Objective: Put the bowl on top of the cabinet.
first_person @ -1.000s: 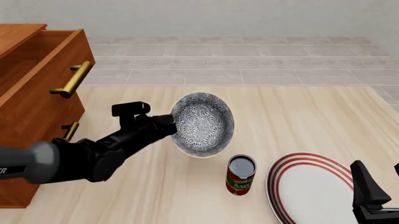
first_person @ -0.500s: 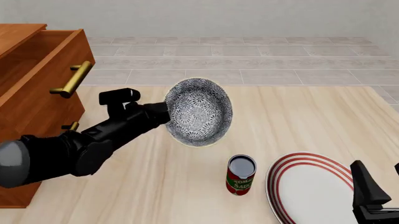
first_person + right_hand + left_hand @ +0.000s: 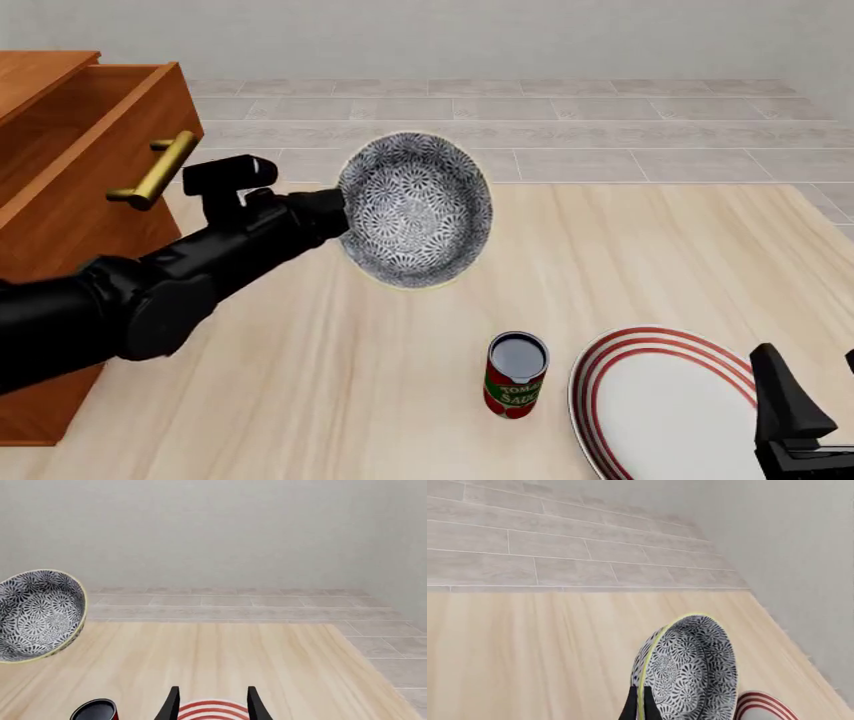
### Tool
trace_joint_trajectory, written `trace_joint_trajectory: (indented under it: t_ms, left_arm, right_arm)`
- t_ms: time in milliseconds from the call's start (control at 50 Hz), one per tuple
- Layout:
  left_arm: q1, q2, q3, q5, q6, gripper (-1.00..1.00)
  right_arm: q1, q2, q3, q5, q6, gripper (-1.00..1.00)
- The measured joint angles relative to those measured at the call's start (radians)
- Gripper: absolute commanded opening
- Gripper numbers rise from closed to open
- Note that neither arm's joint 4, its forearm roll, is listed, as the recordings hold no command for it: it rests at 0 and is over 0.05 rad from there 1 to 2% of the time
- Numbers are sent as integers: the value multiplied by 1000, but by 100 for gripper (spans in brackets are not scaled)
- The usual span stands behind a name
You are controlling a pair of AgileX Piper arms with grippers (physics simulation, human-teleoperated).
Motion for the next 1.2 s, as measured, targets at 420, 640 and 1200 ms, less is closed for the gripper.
trace_joint_trajectory:
  t_ms: [420,640,1200]
  left_arm:
    - [41,-69,-43,81,11,-100]
    - [70,-99,-55,103,14,-100]
    - [120,-180,-103,175,42,-100]
  right_arm:
    - [0,0,-1,-2,-4,100]
    - [0,0,-1,-2,-5,100]
    - [0,0,-2,-2,-8,100]
